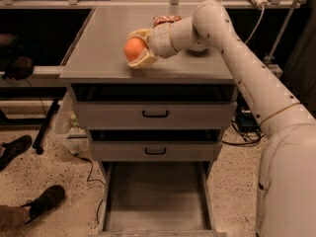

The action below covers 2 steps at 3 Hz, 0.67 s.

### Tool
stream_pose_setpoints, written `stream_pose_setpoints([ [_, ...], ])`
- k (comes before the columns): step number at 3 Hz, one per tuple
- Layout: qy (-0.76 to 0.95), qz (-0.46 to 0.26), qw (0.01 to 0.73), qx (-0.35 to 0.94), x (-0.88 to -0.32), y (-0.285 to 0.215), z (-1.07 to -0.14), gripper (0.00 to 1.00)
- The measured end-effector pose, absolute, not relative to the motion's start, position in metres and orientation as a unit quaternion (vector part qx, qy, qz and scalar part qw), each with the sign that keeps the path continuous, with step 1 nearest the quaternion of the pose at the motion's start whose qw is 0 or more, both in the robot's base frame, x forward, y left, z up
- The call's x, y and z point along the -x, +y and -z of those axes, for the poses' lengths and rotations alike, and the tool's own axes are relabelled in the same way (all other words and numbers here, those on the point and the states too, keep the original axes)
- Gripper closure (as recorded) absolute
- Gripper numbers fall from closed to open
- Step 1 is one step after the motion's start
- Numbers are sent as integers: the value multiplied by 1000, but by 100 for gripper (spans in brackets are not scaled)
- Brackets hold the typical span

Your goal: Pick orange from bottom drawer and place on counter

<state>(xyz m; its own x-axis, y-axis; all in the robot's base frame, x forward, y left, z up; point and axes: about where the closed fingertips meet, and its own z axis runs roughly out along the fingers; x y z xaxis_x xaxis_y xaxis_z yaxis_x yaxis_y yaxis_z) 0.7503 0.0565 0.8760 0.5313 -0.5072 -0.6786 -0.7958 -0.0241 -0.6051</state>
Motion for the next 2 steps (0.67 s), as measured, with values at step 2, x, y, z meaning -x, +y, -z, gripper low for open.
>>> stream_pose_setpoints([
  [2, 477, -174, 489, 709, -746, 55, -868, 34],
])
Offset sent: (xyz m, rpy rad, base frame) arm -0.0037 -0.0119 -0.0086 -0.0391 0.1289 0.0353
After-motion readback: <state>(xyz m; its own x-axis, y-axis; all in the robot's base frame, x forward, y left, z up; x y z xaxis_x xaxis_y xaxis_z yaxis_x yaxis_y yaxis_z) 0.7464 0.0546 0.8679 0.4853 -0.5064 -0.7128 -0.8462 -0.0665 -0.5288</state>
